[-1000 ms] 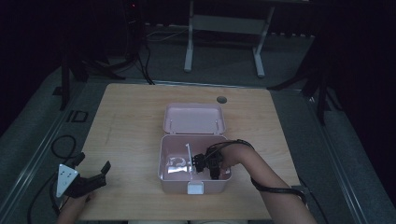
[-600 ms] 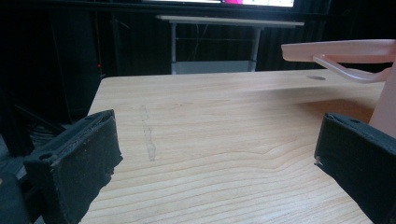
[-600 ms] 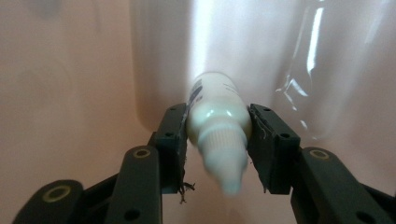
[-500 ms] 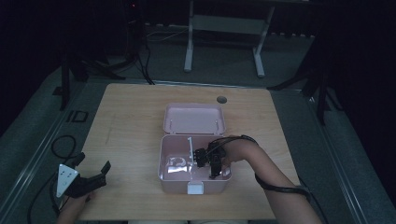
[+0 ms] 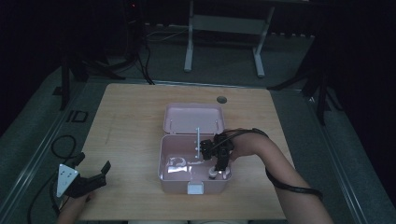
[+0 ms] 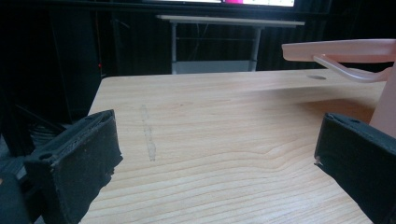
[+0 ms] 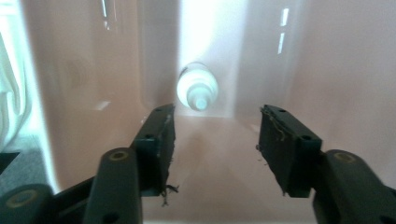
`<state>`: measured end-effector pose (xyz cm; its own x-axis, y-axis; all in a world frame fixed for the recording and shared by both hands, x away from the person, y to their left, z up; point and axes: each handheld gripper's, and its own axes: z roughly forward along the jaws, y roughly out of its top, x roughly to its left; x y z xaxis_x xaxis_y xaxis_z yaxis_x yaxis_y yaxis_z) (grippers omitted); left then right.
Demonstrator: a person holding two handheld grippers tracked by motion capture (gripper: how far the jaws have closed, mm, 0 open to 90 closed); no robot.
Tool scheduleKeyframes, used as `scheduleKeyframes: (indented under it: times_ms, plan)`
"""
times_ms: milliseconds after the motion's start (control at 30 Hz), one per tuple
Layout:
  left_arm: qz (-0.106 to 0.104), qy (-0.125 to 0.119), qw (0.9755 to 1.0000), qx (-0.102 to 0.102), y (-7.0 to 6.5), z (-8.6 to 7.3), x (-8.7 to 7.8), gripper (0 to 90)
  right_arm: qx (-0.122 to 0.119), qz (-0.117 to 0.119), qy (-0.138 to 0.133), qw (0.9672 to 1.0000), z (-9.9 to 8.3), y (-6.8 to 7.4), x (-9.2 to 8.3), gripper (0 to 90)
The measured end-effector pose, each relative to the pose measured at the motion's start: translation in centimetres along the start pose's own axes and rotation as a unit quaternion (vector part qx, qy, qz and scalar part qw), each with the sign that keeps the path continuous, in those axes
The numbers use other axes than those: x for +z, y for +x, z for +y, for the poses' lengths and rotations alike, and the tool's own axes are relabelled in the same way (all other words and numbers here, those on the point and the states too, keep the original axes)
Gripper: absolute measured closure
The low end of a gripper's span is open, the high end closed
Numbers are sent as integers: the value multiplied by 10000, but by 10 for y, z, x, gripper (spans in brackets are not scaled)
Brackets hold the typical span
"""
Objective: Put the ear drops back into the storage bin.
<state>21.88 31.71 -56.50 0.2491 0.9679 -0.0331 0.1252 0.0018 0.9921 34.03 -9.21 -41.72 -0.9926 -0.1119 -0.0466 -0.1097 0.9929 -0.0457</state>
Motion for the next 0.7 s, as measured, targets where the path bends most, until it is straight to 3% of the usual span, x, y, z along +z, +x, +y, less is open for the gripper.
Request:
scheduleKeyframes:
  times_ms: [267,367,700]
  plan:
    - [7,4,10000,7,0,0,0,4,228,-237,-314,9990,-18,1,-24,265]
    - [3,7,10000,10,0,0,0,4,360,-214,-525,9977,-27,1,-32,244]
    - [17,3,10000,12,0,0,0,4,641,-364,-719,9947,-56,5,-41,178]
